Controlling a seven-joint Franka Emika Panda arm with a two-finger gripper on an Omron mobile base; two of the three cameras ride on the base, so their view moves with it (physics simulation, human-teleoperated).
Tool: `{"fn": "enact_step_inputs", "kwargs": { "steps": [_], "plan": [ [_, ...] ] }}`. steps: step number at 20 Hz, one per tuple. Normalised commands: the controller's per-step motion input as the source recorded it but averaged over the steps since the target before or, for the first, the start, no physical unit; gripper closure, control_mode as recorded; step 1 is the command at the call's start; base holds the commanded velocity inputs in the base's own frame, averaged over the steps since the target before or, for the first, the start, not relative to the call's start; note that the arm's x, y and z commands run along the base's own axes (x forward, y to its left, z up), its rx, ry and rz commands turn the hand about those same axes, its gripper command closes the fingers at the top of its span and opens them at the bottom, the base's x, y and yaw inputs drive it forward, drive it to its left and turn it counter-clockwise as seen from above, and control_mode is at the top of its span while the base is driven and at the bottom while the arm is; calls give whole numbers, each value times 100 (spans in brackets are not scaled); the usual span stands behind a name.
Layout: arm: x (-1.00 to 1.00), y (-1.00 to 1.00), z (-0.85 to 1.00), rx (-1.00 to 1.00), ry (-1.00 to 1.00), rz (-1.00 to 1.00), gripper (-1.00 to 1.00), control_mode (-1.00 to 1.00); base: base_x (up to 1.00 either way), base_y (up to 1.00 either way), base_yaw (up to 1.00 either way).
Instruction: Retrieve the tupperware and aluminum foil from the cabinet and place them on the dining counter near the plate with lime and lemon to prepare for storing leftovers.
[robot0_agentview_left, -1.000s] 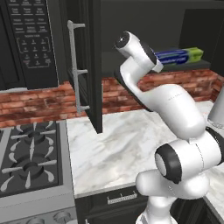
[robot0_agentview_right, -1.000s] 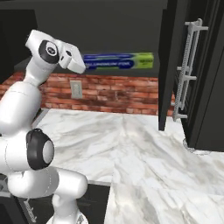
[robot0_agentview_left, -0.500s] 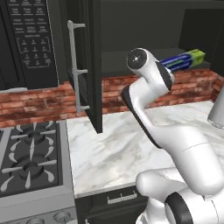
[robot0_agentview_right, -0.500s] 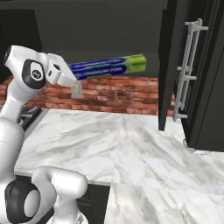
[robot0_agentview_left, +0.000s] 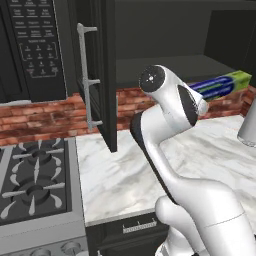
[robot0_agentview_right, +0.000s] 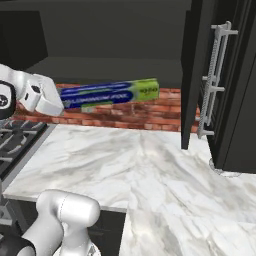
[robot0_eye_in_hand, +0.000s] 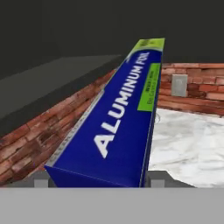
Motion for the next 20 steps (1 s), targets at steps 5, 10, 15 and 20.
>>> {"fn": "enact_step_inputs", "kwargs": {
  "steps": [5,10,15,20],
  "plan": [
    [-97,0,0,3,20,-27,100,-100,0,0,0],
    [-60,0,-13,11,29,-5,100,-100,0,0,0],
    [-44,-2,-38,17,24,21,100,-100,0,0,0],
    [-29,-2,-51,14,12,33,100,-100,0,0,0]
  ]
}}
